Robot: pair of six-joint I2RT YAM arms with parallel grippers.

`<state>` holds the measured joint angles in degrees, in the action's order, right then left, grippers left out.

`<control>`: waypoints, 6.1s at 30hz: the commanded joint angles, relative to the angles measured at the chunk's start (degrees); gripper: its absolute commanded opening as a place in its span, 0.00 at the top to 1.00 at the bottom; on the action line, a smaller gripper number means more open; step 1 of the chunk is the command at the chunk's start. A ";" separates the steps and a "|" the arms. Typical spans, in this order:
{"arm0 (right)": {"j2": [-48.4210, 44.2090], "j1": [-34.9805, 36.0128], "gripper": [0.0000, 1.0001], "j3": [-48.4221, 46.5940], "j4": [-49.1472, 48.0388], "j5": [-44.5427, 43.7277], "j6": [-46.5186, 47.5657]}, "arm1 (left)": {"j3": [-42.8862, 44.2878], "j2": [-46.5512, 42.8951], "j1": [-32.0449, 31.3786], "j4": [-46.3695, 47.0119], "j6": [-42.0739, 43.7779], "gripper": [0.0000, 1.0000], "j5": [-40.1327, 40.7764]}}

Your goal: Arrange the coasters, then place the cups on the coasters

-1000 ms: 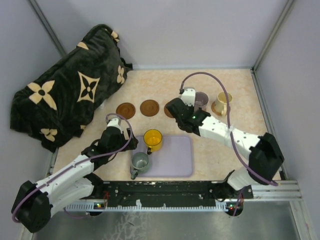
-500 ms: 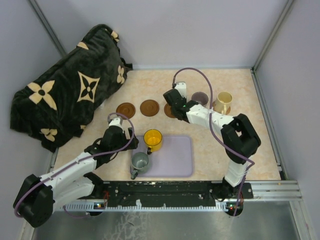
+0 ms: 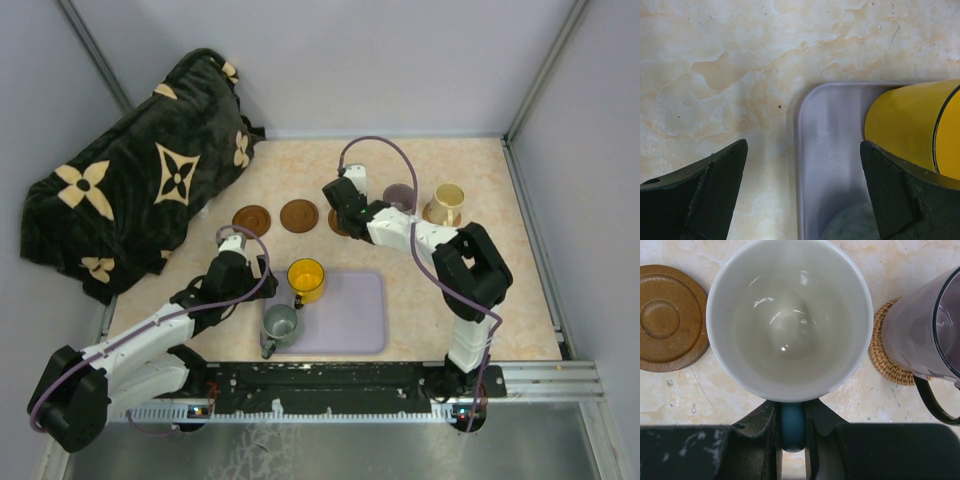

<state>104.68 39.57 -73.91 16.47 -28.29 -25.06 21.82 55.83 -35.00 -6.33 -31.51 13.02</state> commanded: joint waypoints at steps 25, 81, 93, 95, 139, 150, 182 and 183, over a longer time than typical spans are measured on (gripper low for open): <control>0.43 -0.28 1.00 -4.86 -1.79 -0.62 -2.52 | 1.11 1.04 -0.24 2.15 -0.41 0.00 0.17; -5.34 3.17 0.28 1.08 -1.36 -5.72 -4.67 | 1.79 -1.76 -0.24 2.67 1.69 0.00 0.28; -21.09 6.31 0.28 8.14 0.23 -5.22 -6.64 | 2.84 -6.84 -0.46 2.38 5.13 0.00 -3.51; -25.09 6.89 0.31 9.65 1.21 -5.21 -7.22 | 3.37 -7.20 -0.58 2.13 5.18 0.00 -4.31; -47.19 8.91 0.46 22.12 5.52 -3.14 -11.23 | 13.64 16.22 -18.41 0.63 10.69 0.52 -9.61; -47.03 8.92 0.45 22.94 4.50 -1.80 -11.76 | 18.12 17.96 -19.41 -7.29 8.29 1.00 -3.42; -58.03 9.33 0.45 35.53 8.88 -5.08 -14.31 | 41.41 35.62 -15.26 -2.08 3.29 1.00 30.38; -58.42 9.32 0.45 35.70 9.42 -5.18 -14.38 | 42.25 36.95 -14.19 -1.70 3.41 1.00 29.00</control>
<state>48.42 48.38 -38.50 24.99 -30.83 -38.11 57.82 89.43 -52.60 -10.72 -26.74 40.05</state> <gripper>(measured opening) 0.548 0.249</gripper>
